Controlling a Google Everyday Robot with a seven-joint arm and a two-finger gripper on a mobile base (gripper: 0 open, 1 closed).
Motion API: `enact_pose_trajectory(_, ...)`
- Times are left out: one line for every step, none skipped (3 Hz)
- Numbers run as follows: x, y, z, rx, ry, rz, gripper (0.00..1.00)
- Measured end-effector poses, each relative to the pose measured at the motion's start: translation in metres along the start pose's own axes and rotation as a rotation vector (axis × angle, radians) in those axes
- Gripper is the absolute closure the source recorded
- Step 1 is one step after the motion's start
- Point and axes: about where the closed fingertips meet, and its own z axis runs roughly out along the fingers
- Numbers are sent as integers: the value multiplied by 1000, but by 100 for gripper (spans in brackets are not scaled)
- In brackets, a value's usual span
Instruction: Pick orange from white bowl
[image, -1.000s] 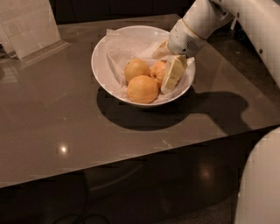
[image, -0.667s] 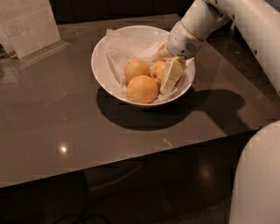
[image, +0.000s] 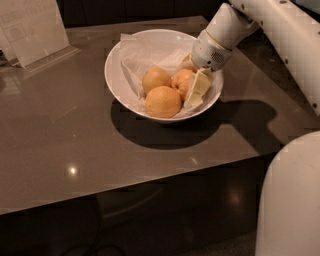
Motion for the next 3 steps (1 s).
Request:
enact_pose_trajectory(8,1,2,-4,12,20,20)
enact_pose_trajectory(14,2,5,-10,25,35,39)
enact_pose_trajectory(13,2,3,-10,25,36,62)
